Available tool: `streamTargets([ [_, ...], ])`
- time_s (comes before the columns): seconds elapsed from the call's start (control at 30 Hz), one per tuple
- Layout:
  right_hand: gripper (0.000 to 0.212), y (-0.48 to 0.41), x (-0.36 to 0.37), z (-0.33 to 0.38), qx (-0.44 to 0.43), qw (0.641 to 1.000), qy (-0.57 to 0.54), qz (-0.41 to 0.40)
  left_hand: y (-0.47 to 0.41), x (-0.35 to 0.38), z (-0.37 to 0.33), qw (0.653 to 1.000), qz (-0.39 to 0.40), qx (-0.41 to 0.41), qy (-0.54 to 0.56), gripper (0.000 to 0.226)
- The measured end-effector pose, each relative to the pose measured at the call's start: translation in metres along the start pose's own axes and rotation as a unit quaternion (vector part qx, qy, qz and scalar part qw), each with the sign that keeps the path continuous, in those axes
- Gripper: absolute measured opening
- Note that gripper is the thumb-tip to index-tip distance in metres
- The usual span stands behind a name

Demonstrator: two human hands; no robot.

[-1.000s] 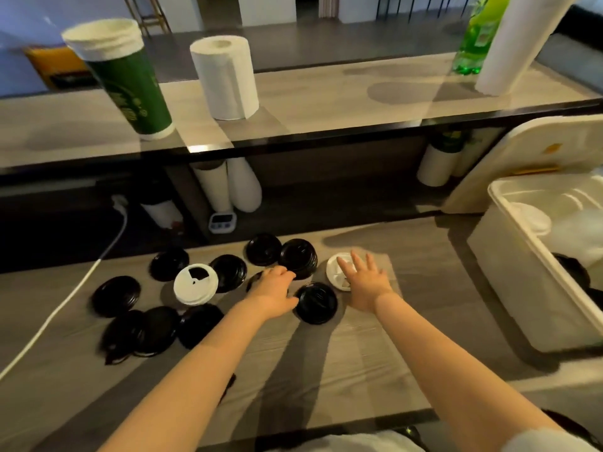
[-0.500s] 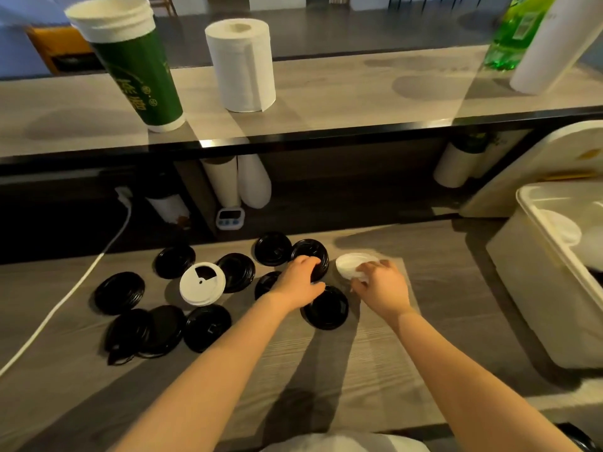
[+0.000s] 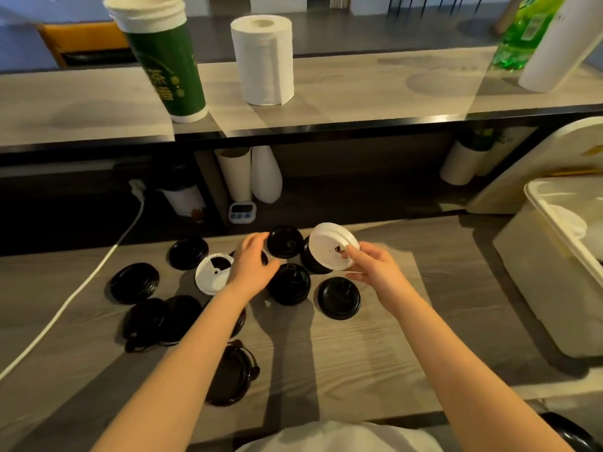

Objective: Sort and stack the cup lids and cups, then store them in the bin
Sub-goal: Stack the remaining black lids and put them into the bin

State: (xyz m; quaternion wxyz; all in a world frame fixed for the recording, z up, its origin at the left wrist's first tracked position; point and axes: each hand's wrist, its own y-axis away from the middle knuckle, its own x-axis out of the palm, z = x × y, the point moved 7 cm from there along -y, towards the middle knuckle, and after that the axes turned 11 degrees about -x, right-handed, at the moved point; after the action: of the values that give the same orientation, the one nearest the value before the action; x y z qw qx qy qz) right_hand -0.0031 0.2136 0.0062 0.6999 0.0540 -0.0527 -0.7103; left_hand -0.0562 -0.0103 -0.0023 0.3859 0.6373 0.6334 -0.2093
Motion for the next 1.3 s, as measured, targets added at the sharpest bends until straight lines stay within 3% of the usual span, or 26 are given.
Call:
streamTargets([
  [0.1, 0.021, 0.000, 0.025, 0.003, 0.013, 1.000, -0.007, 0.010, -0.014, -0.024, 0.063, 0.987, -0.031, -0.102, -0.117, 0.080],
  [0.23, 0.021, -0.003, 0.051, 0.002, 0.034, 0.998, -0.055, 0.003, -0.020, -0.030, 0.115, 0.976, 0.004, -0.175, -0.133, 0.104],
  [0.63, 0.023, -0.004, 0.070, -0.017, 0.107, 0.989, -0.094, -0.035, -0.017, -0.040, 0.101, 0.984, -0.043, -0.165, -0.053, 0.084],
  [0.77, 0.028, -0.001, 0.063, -0.016, 0.110, 0.988, -0.094, -0.054, -0.009, -0.039, 0.051, 0.996, -0.028, -0.079, -0.005, 0.086],
  [0.93, 0.032, 0.003, 0.044, 0.004, 0.075, 0.992, -0.070, -0.066, 0.011, -0.041, -0.021, 0.999, -0.012, 0.042, 0.024, 0.104],
  [1.07, 0.026, 0.008, 0.022, 0.024, 0.038, 0.995, -0.046, -0.078, 0.032, -0.047, -0.066, 0.992, 0.007, 0.114, 0.048, 0.098],
  [1.3, 0.028, 0.026, -0.004, 0.064, -0.037, 0.989, -0.132, -0.047, 0.064, -0.036, -0.123, 0.974, 0.079, 0.191, 0.097, 0.089],
])
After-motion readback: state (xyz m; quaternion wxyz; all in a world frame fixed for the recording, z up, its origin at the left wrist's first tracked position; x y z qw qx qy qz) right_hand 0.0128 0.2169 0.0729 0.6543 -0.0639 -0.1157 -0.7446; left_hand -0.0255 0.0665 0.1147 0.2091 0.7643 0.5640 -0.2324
